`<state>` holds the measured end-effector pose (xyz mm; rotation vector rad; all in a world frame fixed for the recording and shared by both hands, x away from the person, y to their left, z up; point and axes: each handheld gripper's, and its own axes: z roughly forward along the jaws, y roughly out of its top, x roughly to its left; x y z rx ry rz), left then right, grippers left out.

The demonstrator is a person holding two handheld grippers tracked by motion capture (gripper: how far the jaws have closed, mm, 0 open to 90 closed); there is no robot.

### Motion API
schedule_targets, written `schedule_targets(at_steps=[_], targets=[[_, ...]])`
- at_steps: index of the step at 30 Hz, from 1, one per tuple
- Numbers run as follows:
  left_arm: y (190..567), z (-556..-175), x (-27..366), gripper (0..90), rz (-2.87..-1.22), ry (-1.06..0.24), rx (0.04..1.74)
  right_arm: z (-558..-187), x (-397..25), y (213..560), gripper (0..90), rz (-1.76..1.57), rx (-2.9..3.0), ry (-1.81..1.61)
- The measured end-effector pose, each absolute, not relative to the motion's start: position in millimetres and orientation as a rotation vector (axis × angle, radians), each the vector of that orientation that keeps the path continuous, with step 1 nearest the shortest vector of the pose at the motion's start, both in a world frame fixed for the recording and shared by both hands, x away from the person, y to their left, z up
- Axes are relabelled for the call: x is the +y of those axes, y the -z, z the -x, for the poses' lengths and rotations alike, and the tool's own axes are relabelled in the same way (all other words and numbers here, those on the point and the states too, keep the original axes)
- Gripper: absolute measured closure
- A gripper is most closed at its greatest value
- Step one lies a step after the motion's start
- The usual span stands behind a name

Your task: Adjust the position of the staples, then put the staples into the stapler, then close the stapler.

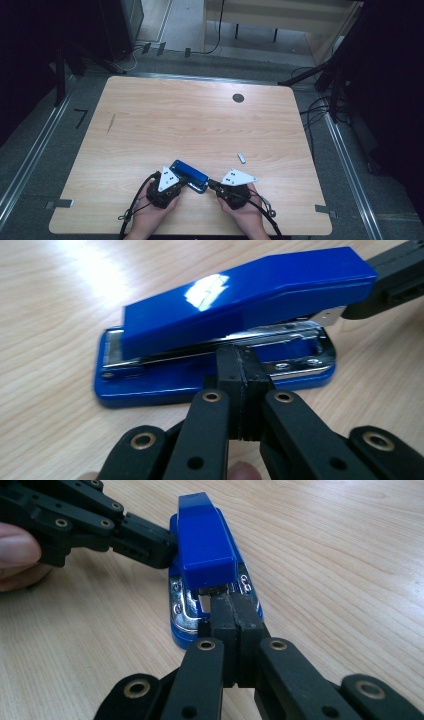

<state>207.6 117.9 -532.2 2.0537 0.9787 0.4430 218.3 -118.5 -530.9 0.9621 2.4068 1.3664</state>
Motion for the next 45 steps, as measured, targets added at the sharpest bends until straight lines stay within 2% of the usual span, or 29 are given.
schedule_targets(at_steps=[6,45], targets=[[532,-212,120,90.0,-2.027,-0.403,1.014,-219,-118,531,90.0,-0.968,2.405,-1.366],[532,-211,118,90.0,-2.036,-0.424,1.003,-219,-114,510,90.0,-0.907,2.343,-1.465]])
